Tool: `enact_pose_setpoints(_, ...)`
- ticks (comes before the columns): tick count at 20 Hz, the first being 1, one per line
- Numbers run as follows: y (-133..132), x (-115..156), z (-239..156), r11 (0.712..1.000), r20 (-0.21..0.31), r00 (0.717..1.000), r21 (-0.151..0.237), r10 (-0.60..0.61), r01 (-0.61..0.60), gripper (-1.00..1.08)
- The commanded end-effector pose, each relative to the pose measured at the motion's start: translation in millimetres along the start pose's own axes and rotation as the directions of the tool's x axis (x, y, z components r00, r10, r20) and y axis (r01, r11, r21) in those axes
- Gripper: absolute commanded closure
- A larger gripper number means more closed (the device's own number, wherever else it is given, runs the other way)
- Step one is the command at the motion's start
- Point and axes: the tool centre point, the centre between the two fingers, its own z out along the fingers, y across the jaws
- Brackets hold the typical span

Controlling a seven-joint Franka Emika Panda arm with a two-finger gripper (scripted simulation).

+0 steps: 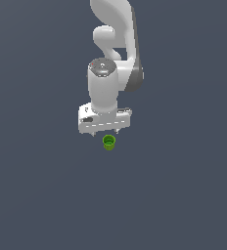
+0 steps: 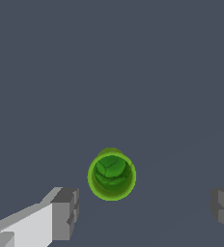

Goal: Pick up the object and move it to a goal position.

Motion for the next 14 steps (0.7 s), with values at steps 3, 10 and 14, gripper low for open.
enact_pose_setpoints(3,-4,-6,18,0.992,0.005,0.992,0.007,-0.125,0.125,-0.92)
enact_pose_setpoints(10,-12,-16,44,0.951,0.008,0.951,0.021,-0.309,0.308,-0.92)
enact_pose_setpoints(14,-16,-21,55,0.923,0.006,0.923,0.028,-0.385,0.385,-0.92)
